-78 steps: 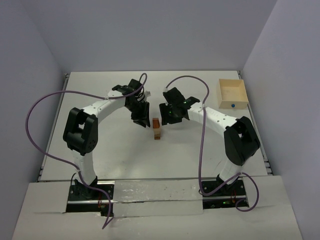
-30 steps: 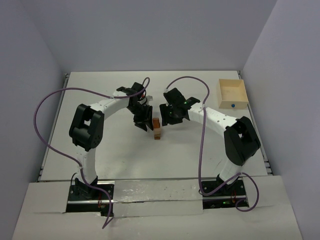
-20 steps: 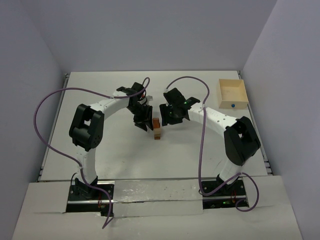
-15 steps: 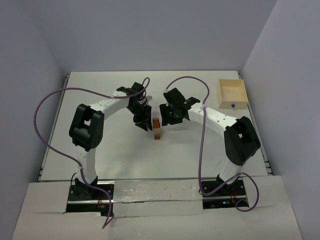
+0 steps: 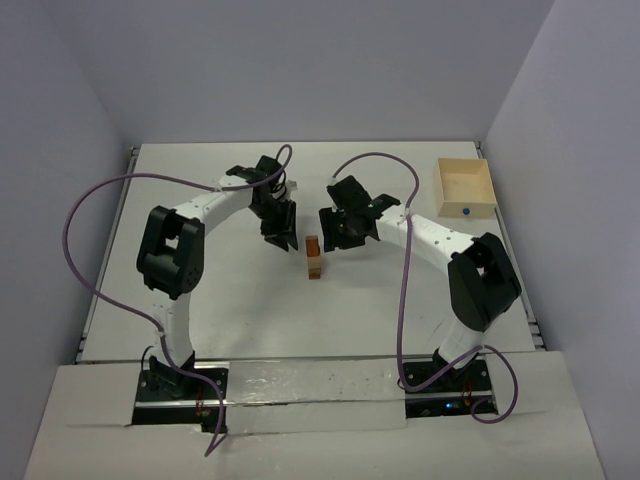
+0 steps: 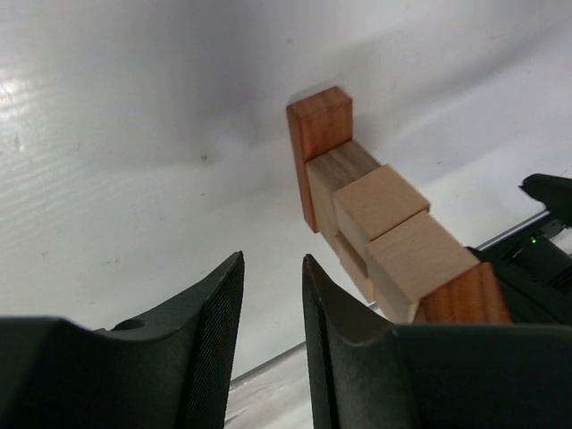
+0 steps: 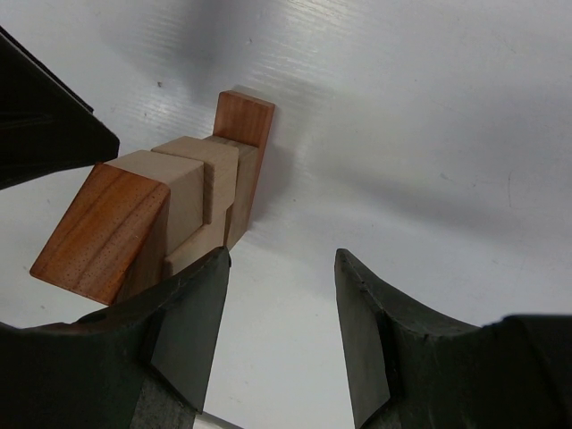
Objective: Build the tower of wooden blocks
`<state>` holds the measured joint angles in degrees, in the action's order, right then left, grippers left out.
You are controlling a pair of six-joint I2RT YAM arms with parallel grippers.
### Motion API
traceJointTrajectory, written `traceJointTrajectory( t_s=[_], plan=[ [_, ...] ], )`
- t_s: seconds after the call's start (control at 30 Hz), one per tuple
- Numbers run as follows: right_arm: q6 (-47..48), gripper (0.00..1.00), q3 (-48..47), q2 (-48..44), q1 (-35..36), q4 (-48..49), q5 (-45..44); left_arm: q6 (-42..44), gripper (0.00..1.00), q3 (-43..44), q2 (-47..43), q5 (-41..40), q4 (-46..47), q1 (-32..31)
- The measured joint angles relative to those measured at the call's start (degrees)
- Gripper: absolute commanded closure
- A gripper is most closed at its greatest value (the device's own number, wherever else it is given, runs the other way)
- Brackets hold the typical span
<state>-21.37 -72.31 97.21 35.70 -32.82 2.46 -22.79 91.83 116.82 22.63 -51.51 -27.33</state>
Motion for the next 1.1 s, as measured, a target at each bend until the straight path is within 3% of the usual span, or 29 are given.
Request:
traceJointTrajectory(
  t_s=[0.8, 1.1],
  plan=[
    [0.0, 0.41, -0.87, 0.0, -0.11, 0.02, 0.15, 0.57, 0.53, 2.41, 0.23, -0.15, -0.07, -2.36],
    [-0.02, 0.42, -0.87, 0.0, -0.11, 0.0, 0.15, 0.87, 0.64, 2.21, -0.01, -0.9, -0.12, -2.4]
  ],
)
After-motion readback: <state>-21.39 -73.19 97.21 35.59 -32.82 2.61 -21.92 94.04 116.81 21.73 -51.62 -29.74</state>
